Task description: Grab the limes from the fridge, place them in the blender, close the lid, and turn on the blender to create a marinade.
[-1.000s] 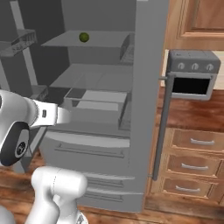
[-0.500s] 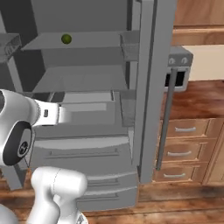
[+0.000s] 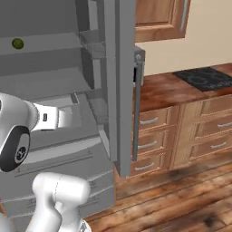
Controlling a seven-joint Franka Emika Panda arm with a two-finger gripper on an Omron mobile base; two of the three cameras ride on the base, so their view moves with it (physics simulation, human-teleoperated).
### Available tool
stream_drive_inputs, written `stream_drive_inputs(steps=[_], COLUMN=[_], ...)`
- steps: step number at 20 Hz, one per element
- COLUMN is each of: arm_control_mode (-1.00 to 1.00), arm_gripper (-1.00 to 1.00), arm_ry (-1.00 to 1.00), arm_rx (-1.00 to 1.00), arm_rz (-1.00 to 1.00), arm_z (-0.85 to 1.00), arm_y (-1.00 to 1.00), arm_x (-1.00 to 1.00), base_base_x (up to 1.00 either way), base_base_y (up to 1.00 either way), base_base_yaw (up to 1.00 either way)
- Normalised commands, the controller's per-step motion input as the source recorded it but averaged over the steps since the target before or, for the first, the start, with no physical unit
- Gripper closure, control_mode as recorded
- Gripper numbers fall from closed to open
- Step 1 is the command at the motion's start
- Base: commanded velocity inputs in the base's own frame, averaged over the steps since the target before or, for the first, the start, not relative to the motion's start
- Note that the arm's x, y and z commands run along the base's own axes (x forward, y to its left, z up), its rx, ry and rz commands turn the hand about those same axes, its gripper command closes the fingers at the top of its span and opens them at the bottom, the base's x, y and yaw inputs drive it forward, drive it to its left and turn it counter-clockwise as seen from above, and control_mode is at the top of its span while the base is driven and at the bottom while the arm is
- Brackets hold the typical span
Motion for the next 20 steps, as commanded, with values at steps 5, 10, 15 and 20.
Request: stream_drive_inputs(steps=[5,10,15,20], arm_control_mode=[1.00,1.00,1.00,1.00], arm_gripper=[1.00,1.00,1.00,1.00], arm_ry=[0.00,0.00,0.00,0.00], arm_rx=[0.00,0.00,0.00,0.00], arm_rz=[0.00,0.00,0.00,0.00], arm_z=[0.00,0.00,0.00,0.00], arm_y=[0.00,0.00,0.00,0.00], arm_x=[0.00,0.00,0.00,0.00], base_base_x=[-0.60,-0.64,-0.45,0.06], base_base_y=[0.01,0.05,-0.01,-0.41], base_base_yaw=[-0.76,-0.78,-0.77,-0.67])
